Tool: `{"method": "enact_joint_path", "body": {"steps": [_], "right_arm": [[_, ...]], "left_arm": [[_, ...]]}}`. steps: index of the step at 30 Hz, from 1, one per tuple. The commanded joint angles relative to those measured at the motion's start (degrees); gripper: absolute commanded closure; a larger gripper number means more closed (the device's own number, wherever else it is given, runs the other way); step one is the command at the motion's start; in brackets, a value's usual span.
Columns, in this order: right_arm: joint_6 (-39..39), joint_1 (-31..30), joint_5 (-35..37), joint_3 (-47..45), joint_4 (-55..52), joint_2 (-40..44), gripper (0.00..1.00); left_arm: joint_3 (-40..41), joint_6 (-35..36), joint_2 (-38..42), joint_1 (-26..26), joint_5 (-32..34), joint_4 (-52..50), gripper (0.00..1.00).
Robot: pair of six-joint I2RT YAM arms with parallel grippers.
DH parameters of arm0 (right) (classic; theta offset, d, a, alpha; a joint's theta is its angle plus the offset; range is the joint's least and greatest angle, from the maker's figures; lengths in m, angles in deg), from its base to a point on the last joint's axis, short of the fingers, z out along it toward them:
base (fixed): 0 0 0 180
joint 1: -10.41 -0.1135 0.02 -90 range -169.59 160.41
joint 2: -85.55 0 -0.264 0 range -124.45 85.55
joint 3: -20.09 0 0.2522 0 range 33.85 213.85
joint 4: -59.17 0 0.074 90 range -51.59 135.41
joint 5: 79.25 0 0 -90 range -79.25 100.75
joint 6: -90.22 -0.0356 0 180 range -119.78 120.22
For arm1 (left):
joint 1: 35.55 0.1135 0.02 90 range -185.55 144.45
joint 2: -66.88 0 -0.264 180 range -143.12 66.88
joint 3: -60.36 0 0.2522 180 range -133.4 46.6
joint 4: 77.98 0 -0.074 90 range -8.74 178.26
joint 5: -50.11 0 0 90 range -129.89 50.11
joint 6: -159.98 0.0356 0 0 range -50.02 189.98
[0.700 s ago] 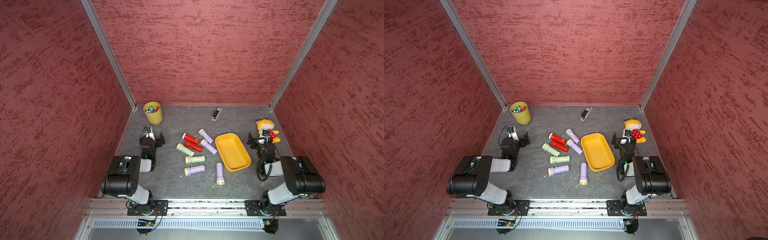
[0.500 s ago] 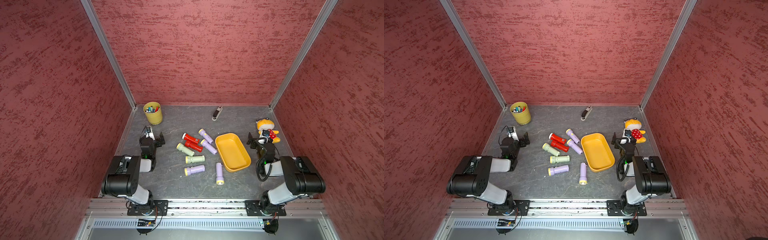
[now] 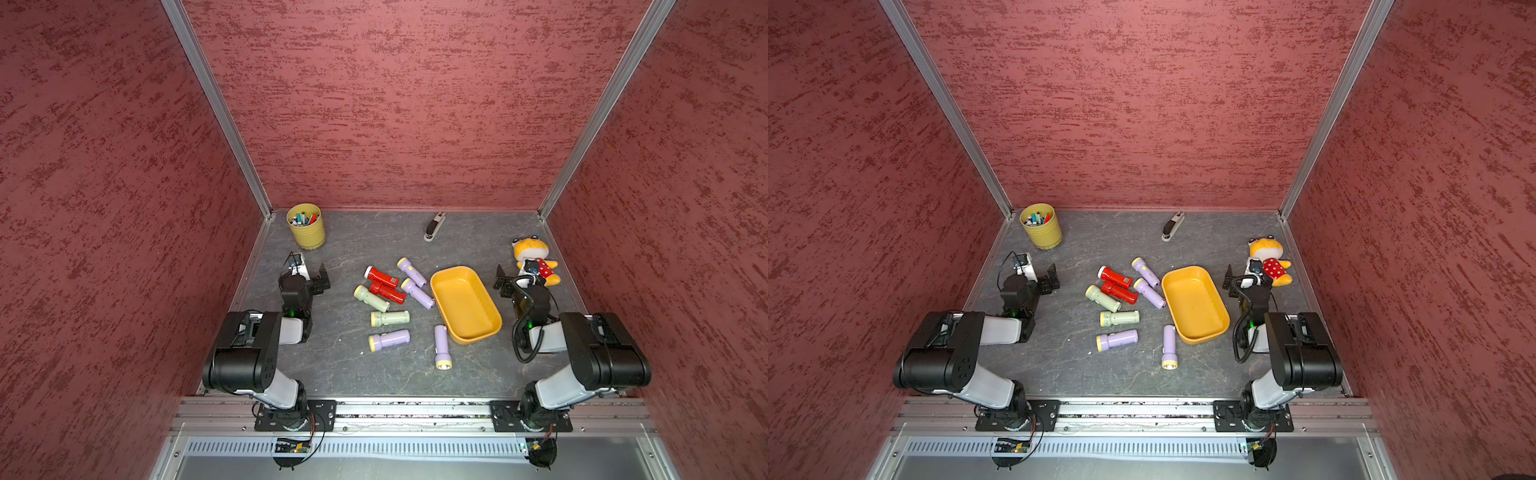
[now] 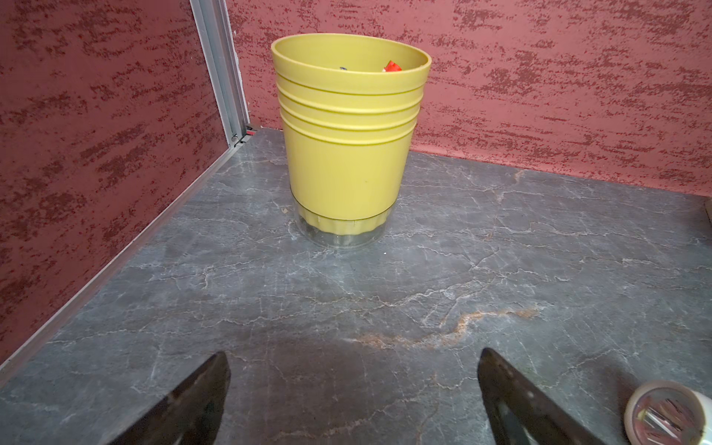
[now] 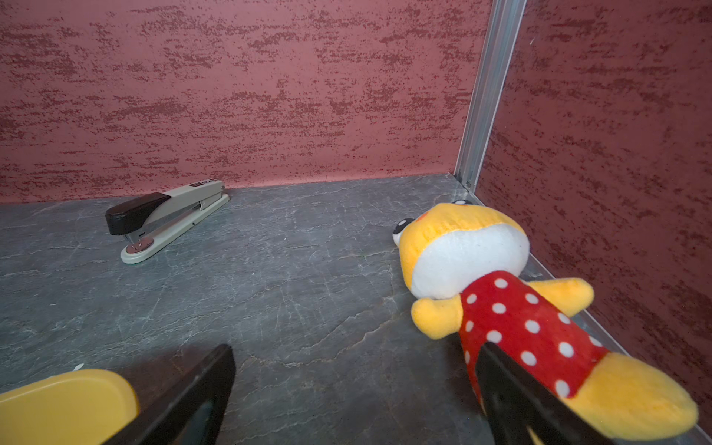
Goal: Put the flashlights into the storage boxes
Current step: Adjust the storage box at the center of the board.
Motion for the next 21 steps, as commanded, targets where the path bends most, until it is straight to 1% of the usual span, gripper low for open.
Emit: {"method": "enact_joint_path", "body": {"steps": [1, 9, 13, 15, 17, 21], "right_arm": [[-0.65, 0.24, -0.13, 0.60, -0.14, 0.46, 0.01], [-0.63, 0.24, -0.13, 0.60, -0.16, 0.54, 0.01], [-0.61, 0.21, 0.11, -0.81, 2.42, 1.07, 0.01], [-0.81, 0.24, 0.46, -2.10, 2.67, 3.45, 0.01], [-0.64, 0.23, 0.43, -2.66, -0.19, 8.34, 0.01], [-0.91, 0.19, -0.52, -0.62, -11.46, 18.05, 0.01]], "left_arm": [[-0.37, 0.26, 0.05, -0.25, 0.62, 1.25, 0.01], [-0.35, 0.27, 0.05, -0.25, 0.58, 1.34, 0.01], [-0.73, 1.17, 1.01, -1.09, 1.16, 0.01, 0.01], [-0.78, 1.15, 2.11, -1.13, 1.21, -0.96, 0.01], [-1.57, 2.23, 3.53, -1.87, 1.43, -3.15, 0.01], [-6.34, 5.05, 9.70, -4.78, 3.78, -16.12, 0.01]]}}
